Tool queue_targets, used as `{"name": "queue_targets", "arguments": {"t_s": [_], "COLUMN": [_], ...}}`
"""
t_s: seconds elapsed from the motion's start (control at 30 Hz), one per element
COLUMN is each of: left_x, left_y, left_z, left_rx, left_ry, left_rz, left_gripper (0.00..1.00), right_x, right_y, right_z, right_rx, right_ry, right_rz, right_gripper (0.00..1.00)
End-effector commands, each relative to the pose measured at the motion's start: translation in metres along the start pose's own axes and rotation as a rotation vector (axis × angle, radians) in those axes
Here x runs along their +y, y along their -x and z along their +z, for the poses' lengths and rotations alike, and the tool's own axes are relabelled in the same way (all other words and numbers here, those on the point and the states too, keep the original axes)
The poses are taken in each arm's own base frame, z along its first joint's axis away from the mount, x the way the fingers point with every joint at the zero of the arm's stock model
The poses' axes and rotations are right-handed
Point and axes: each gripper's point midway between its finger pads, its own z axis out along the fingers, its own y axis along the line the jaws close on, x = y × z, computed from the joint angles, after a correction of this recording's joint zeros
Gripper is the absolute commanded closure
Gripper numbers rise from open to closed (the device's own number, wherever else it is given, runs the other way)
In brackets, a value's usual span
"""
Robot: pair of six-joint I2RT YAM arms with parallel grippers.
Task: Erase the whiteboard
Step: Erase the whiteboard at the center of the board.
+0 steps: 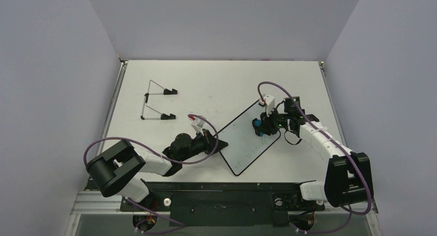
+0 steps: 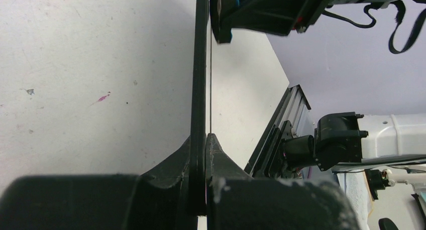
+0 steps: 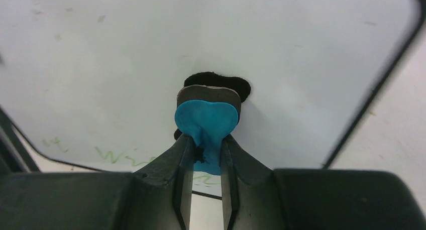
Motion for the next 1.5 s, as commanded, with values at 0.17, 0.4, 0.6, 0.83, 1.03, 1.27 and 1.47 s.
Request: {"name": "queue_targets", "arguments": {"t_s": [0.17,0.4,0.6,0.83,1.03,1.27,1.47], "left_x": [-0.041,-0.038,-0.037,-0.033,-0.028,-0.022,-0.015], "left_y": [0.023,0.023,0.024,0.027,0.03,0.035,0.037], "left_z": [0.004,0.001,0.0,-0.003,-0.002,-0.003,-0.003], "left_rx": [-0.064,-0.068,-0.074,-0.086,-0.098,-0.122,-0.138], "left_ry": [-0.157,-0.147,-0.14,-0.124,-0.099,-0.065,-0.037], "left_rz": [0.047,0.05,0.055,0.054,0.054,0.047,0.036], "left_gripper": [1.0,1.0,1.0,1.0,1.0,1.0,1.0], "right_x": [-0.079,-0.1,-0.091,-0.073,-0.041,0.025,0.091], "right_y": [-0.009,-0.046,-0.07,-0.077,-0.069,-0.036,-0.016], "right_z": [-0.025,-0.024,-0.016,-0.002,0.013,0.018,0.011], "right_rx": [-0.061,0.118,0.243,0.331,0.356,0.257,0.182], "right_ry": [-0.343,-0.438,-0.369,-0.264,-0.116,0.155,0.387], "right_rz": [0.165,0.225,0.287,0.312,0.251,0.082,-0.194], "right_gripper": [1.0,1.0,1.0,1.0,1.0,1.0,1.0]}}
